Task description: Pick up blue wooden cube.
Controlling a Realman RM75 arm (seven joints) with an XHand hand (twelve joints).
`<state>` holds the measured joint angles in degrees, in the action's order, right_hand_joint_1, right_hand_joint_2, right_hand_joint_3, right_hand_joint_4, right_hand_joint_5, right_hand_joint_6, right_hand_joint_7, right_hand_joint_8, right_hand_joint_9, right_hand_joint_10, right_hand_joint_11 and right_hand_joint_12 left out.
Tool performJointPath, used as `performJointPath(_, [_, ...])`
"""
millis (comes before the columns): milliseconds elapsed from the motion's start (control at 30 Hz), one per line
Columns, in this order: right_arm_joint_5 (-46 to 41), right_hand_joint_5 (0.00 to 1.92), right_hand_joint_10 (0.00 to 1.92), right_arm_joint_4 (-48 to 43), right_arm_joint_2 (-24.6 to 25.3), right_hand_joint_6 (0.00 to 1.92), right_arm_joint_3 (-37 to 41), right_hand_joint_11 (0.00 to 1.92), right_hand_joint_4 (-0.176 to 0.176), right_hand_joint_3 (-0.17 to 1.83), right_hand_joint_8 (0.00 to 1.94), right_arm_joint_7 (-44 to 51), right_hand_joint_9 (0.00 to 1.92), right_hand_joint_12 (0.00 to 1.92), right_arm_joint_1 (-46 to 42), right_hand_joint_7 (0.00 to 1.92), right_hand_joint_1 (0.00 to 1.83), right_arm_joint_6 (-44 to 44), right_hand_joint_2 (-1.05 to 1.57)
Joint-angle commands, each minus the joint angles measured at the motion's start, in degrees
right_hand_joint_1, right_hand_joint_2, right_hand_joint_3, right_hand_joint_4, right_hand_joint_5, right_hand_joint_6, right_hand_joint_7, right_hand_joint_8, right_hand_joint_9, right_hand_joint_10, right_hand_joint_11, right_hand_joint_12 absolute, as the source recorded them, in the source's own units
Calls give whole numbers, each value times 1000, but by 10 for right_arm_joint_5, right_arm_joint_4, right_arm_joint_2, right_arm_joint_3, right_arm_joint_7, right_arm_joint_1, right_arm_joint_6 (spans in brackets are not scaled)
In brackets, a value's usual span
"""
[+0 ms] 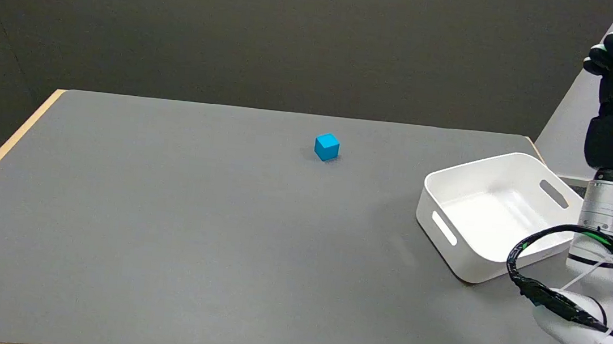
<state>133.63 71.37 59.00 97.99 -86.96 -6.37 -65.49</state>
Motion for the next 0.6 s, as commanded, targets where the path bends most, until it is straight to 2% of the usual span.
performJointPath(33, [2, 405, 954, 30, 3, 814, -18, 210, 53, 942, 573, 44, 443, 1363, 1, 517, 565, 2, 786])
performJointPath(100, [2, 395, 984, 38, 2, 836, -21, 213, 53, 856, 560, 52, 430, 1360, 3, 521, 587, 5, 827])
performJointPath(233, [3, 395, 984, 75, 1, 839, -29, 214, 56, 854, 560, 90, 429, 1360, 5, 522, 589, 33, 828])
performJointPath(300, [10, 405, 944, 100, 0, 809, -29, 210, 55, 964, 578, 123, 444, 1364, 6, 519, 560, 50, 776])
performJointPath(367, [20, 397, 975, 136, -3, 832, -23, 213, 56, 878, 565, 180, 432, 1361, 9, 522, 586, 74, 815])
performJointPath(467, [29, 403, 945, 169, -10, 806, -22, 214, 57, 966, 580, 266, 445, 1366, 17, 519, 573, 107, 771])
performJointPath(600, [31, 391, 944, 209, -18, 790, -37, 221, 62, 972, 581, 384, 445, 1369, 44, 519, 588, 159, 763])
